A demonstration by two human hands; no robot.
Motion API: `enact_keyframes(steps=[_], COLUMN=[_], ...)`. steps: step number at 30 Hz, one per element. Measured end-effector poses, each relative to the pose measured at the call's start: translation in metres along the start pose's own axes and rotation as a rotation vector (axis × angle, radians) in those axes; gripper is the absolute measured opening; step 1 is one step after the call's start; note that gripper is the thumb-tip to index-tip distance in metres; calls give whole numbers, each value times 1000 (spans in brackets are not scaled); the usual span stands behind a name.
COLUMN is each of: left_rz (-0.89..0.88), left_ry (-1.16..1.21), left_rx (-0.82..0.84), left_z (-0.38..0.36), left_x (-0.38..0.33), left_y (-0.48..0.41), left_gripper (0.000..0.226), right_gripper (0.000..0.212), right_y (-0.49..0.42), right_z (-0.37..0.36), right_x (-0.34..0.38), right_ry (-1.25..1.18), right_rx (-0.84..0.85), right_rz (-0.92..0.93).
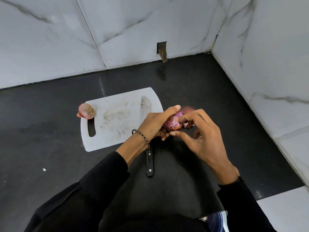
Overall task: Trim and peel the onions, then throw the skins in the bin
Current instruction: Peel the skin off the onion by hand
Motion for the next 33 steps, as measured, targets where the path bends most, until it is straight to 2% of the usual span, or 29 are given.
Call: enact_keyframes(steps=[4,10,16,19,22,27,31,33], left_rz=[13,47,76,93,95,81,101,121], left_ry=[-52,-76,-92,19,35,43,55,82], left_rx=[-9,-15,-40,-48,-38,-19,-21,-22], left_z=[-1,3,5,5,6,4,2,1], left_x=[0,5,6,6,3,-3,-2,0], left_y=[2,0,2,3,0,0,0,1], left_gripper=[67,76,67,64,67,68,69,67], right_gripper=[36,34,30,28,25,35,18,14], right_y=[-1,-5,-6,-3,0,-2,-2,-3], right_z=[-1,-4,-12,-16,-12,-2,6,4], right_x=[1,5,5,5,6,6,4,2], right_ry=[-3,39,72,111,116,-46,-115,-50], right_rx=[26,71,79,52,-28,-88,-171,-155], right_rz=[-19,-38,-41,-39,-44,-27,31,22])
Point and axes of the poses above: each hand's wrist, its own y-axis away from the middle knuckle, its own z-axis out of the back of the hand, x = y × z, the point moved 5 cm from there along -y, towards the middle knuckle, and after that the axes turned 13 degrees about x, right-handed, at the moved point
